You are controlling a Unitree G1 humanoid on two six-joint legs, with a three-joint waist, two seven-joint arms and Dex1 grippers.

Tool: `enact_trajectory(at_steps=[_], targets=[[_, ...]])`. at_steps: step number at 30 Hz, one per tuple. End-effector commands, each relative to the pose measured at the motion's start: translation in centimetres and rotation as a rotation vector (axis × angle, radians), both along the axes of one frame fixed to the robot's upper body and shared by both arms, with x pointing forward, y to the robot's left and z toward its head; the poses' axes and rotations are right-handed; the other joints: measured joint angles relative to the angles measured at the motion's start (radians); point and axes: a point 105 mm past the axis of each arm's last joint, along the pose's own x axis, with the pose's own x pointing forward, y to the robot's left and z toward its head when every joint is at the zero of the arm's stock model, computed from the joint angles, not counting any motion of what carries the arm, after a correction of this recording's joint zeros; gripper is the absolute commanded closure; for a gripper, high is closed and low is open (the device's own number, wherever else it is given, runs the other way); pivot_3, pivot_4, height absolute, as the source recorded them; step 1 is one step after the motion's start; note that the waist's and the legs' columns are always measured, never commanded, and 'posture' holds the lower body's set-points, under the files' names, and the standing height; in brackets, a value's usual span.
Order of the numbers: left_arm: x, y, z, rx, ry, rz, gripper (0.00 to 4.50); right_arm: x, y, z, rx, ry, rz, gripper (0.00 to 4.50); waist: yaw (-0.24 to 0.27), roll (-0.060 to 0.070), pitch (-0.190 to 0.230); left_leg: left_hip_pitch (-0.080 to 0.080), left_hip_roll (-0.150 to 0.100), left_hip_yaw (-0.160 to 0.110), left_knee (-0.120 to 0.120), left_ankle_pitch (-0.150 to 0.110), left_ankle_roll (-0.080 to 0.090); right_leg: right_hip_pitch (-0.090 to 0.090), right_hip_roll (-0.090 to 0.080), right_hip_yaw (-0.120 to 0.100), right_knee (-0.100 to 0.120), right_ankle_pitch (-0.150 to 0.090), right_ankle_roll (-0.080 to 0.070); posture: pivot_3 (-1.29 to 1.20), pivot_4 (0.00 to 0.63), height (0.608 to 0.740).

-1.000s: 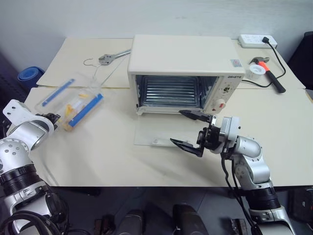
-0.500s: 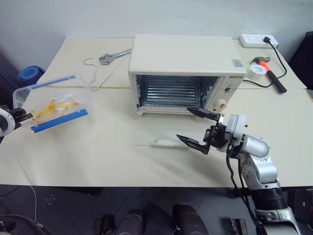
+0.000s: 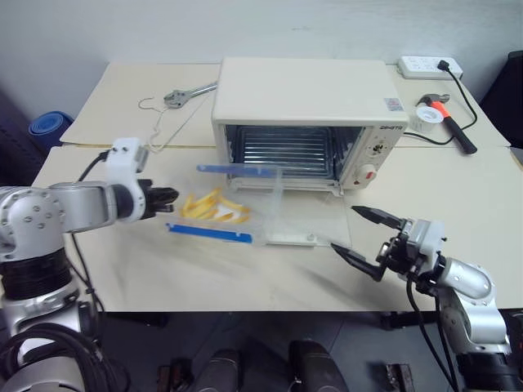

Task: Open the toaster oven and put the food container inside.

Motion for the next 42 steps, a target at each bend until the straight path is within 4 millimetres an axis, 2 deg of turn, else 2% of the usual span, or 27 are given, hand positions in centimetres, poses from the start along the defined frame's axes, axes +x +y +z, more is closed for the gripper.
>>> enact_trajectory(at_steps=[1, 11, 18, 23, 26, 34, 38, 42], targets=[[0.5, -2.5, 1.1, -0.003, -0.056, -0.041, 4.30, -0.9, 0.3, 1.7, 0.017, -0.087, -0.009, 0.00, 0.003, 0.000, 0.000, 0.000, 0.000, 0.000, 0.000, 0.000, 0.000, 0.000, 0.000, 0.000, 0.000, 0.000, 0.000, 0.00, 0.150, 0.740], [1.5, -7.5, 0.8, -0.043, -0.043, -0.131, 4.30, -1.6, 0.8, 2.0, 0.046, -0.106, -0.066, 0.00, 0.066, 0.000, 0.000, -0.002, -0.006, -0.006, 0.008, 0.000, 0.001, 0.004, 0.000, -0.001, 0.000, 0.000, 0.001, 0.00, 0.150, 0.740], [0.4, -7.6, 0.2, -0.003, -0.044, -0.185, 4.30, -1.8, 0.7, 2.1, 0.047, -0.109, -0.089, 0.00, 0.068, 0.000, 0.000, -0.002, -0.007, -0.008, 0.009, 0.000, 0.001, 0.005, 0.000, -0.001, 0.000, 0.000, 0.001, 0.00, 0.150, 0.740], [-0.2, -7.8, 0.1, 0.004, -0.048, -0.212, 4.30, -2.0, 0.4, 2.1, 0.045, -0.108, -0.106, 0.00, 0.047, 0.000, 0.000, -0.002, -0.004, -0.007, 0.007, 0.000, 0.001, 0.005, 0.000, -0.001, -0.001, 0.000, 0.001, 0.00, 0.150, 0.740], [0.1, -8.3, 0.2, -0.001, -0.043, -0.214, 4.30, -2.0, 0.4, 2.1, 0.042, -0.107, -0.110, 0.00, 0.032, 0.000, 0.000, -0.001, -0.003, -0.007, 0.006, 0.000, 0.000, 0.004, 0.000, -0.001, -0.001, 0.000, 0.001, 0.00, 0.150, 0.740], [1.3, -10.0, -0.3, -0.010, -0.012, -0.198, 4.30, -2.2, 0.4, 2.6, 0.043, -0.114, -0.119, 0.00, 0.032, 0.000, 0.000, 0.000, -0.003, -0.004, 0.005, 0.001, 0.000, 0.004, 0.002, -0.002, -0.001, 0.000, 0.001, 0.00, 0.150, 0.740], [1.2, -10.7, 0.1, -0.014, -0.024, -0.224, 3.06, -2.4, 0.4, 2.9, 0.042, -0.117, -0.126, 0.00, 0.031, 0.000, 0.000, 0.000, -0.003, -0.004, 0.005, 0.001, 0.000, 0.004, 0.002, -0.002, -0.001, 0.000, 0.001, 0.00, 0.150, 0.740], [1.4, -10.7, 1.4, -0.068, -0.097, -0.226, 1.82, -2.5, -0.2, 3.1, 0.035, -0.117, -0.153, 0.00, 0.032, 0.000, 0.000, 0.000, -0.003, -0.004, 0.005, 0.001, 0.000, 0.004, 0.002, -0.002, -0.001, 0.000, 0.001, 0.00, 0.150, 0.740]])
